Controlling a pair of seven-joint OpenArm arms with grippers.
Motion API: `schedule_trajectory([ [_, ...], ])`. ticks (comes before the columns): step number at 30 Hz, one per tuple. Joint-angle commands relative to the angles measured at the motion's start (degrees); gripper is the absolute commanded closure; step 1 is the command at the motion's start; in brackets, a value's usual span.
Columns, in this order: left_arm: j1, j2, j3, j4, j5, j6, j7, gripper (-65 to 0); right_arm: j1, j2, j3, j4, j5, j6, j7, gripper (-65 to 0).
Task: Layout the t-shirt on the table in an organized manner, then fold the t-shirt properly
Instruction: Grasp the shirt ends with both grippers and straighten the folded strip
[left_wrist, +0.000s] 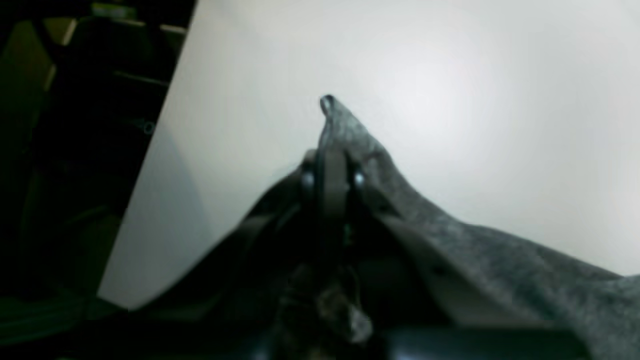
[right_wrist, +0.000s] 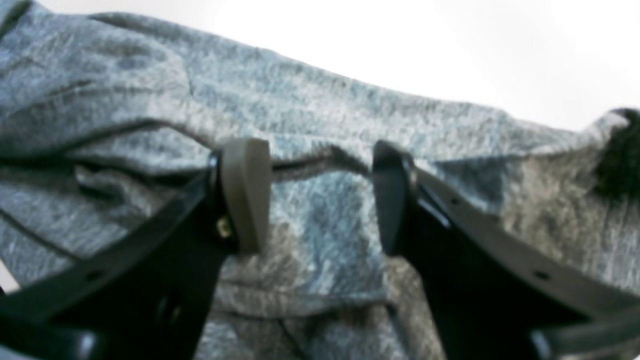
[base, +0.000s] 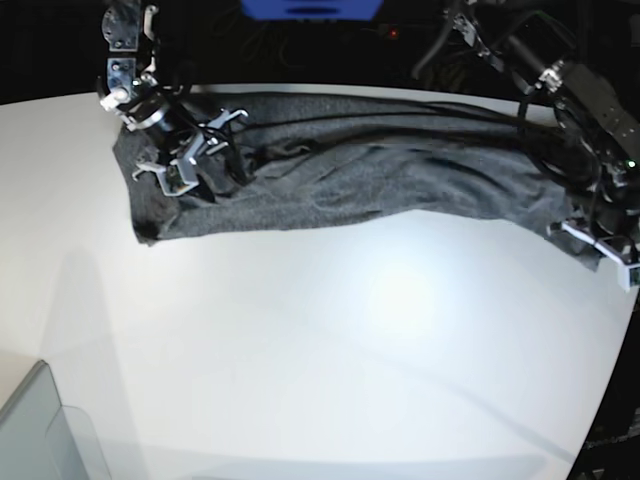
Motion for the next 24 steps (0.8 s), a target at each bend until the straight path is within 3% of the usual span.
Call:
schedule_trajectory([
  [1,0.1,-1.1,-1.0,0.7,-1.5,-0.3,-0.9,-0.2,0.5,0.1,0.0,0.9,0.8,0.6,1.7,-33.2],
  [10,4.4,-3.3,-2.7,-6.4,-4.6,-0.3,-1.8,-0.2,0.0,0.0,-0.2,0.9,0.9,0.6,1.7,-33.2],
  [16,6.9,-3.3,-2.7,-9.3,-4.5,-0.2,-10.2,-0.4,-0.2,0.0,0.2,0.9,0.9,0.6,1.7,-33.2],
  [24,6.9,-3.3,-5.1,-9.4,-4.2,-0.2,-10.4,-1.7,-1.2,0.4,0.3,1.2,0.9,0.6,1.8,-33.4],
])
